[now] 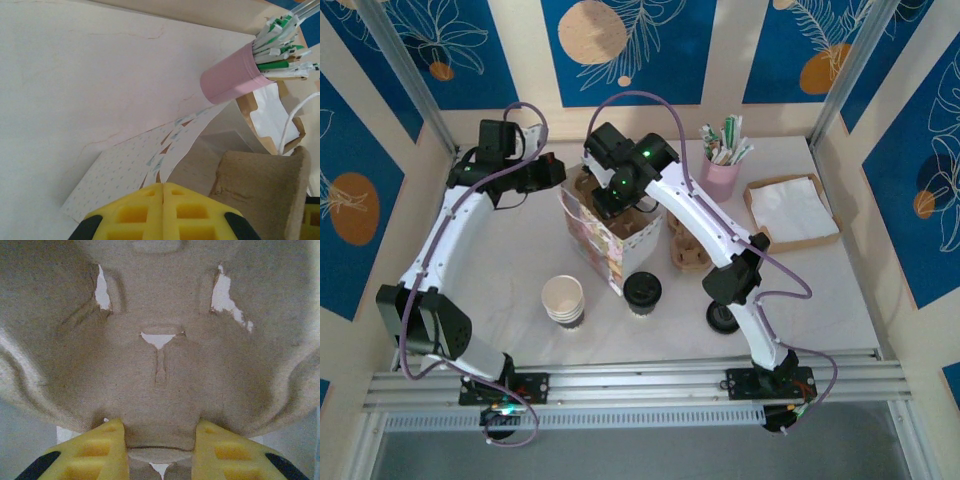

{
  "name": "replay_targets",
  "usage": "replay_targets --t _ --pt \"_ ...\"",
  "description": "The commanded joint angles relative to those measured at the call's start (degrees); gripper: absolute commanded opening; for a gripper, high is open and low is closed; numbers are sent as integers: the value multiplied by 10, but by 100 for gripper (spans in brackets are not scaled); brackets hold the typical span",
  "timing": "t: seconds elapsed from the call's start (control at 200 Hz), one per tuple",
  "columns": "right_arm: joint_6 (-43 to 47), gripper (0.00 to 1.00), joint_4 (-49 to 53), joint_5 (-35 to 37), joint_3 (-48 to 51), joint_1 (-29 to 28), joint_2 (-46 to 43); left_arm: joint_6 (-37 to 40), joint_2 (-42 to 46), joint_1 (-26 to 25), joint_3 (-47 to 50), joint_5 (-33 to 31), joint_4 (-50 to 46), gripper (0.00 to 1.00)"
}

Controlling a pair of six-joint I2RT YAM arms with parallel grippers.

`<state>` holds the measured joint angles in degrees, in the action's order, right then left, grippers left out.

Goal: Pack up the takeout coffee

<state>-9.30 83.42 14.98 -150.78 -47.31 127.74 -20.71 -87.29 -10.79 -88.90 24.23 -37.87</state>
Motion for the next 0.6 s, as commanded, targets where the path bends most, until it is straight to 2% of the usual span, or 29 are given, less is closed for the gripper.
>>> replay_targets --t 0.0,0.595 --pt "-15 31 33 -18 3 4 6 14 31 -12 -5 15 44 0" --pt "-33 29 39 -32 22 13 18 21 59 -31 27 24 103 0"
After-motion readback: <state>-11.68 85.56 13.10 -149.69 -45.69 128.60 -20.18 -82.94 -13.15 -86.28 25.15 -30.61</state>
